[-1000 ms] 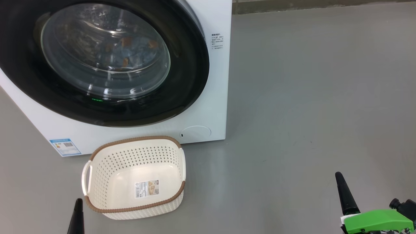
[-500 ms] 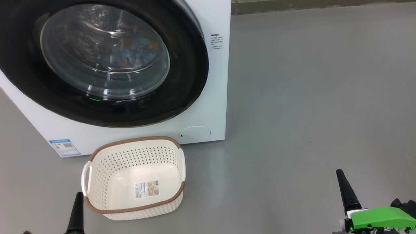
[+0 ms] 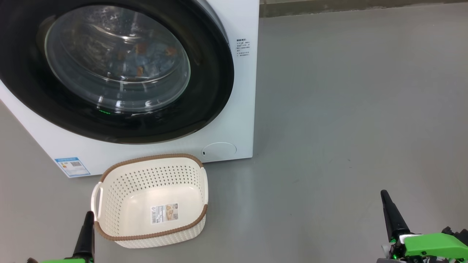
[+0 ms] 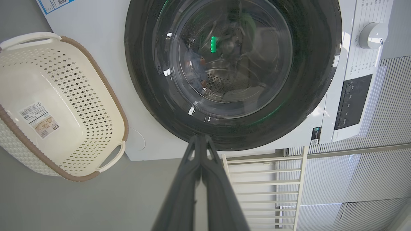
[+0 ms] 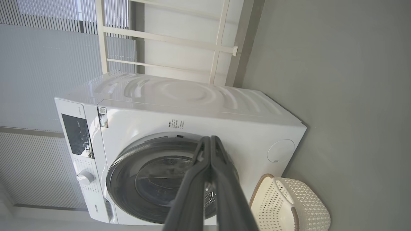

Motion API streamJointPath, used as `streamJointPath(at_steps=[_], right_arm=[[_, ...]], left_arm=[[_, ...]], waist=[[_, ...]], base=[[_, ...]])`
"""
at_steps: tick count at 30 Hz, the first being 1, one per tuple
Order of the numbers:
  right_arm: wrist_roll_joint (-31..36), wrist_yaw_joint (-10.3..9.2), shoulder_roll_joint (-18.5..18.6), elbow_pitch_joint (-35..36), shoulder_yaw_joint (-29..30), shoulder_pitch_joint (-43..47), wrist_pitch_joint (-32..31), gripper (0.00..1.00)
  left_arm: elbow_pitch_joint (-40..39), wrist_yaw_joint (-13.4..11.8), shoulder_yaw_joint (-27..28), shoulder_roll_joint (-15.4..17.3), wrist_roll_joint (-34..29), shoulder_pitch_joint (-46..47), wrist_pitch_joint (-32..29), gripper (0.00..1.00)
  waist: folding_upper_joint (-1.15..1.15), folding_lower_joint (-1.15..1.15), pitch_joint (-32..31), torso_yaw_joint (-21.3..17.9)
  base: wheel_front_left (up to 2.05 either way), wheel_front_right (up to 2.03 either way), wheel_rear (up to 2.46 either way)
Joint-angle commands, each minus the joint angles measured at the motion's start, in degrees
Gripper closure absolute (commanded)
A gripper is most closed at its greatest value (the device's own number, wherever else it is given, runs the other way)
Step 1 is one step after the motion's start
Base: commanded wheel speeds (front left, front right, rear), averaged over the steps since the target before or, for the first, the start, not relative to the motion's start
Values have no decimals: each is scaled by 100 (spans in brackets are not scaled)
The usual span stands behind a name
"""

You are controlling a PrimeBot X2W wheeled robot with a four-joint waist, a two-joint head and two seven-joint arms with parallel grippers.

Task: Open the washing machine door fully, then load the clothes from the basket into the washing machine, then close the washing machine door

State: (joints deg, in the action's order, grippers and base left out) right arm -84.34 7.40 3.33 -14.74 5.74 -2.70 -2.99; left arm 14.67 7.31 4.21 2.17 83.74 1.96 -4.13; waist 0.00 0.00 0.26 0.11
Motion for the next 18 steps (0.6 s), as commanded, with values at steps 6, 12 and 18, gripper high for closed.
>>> streamJointPath(at_steps=[6,12,18], right_arm=[[-561,9,59,99,-85,-307,-142,100],[-901,9,58,80,-64,-335,-235,100],[-892,9,50,79,-54,-336,-244,100]], left_arm=[[-83,17,209,79,513,363,-147,100],[-64,18,229,76,843,422,-235,100],[-64,18,230,76,843,423,-235,100]], waist=[[0,0,-4,-6],[0,0,-8,-11],[0,0,-8,-11]], base=[[0,0,0],[0,0,0],[0,0,0]])
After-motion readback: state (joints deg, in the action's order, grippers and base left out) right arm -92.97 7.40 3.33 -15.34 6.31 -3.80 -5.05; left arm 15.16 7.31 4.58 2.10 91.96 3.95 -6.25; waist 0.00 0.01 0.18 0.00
